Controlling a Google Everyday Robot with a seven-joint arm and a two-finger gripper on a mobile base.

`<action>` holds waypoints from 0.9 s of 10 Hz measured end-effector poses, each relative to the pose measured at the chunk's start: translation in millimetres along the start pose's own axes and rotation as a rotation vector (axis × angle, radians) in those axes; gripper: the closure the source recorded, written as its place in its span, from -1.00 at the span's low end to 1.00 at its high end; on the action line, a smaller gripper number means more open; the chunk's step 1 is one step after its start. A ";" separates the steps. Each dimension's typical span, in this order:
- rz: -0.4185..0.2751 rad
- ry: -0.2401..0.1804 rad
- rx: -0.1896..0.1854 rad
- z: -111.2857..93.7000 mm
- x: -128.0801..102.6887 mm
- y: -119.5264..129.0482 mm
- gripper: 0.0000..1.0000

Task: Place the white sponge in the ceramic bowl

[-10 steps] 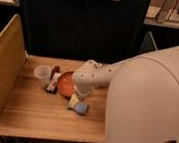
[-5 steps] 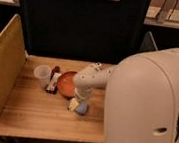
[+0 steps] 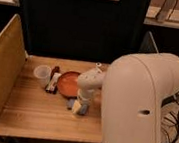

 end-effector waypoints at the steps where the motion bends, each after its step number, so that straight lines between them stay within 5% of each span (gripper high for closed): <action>1: -0.001 0.001 -0.007 2.3 -1.8 0.9 -0.60; 2: -0.010 0.001 -0.018 4.7 -4.7 4.2 -0.53; 9: -0.053 0.001 -0.033 4.5 -2.1 13.9 0.82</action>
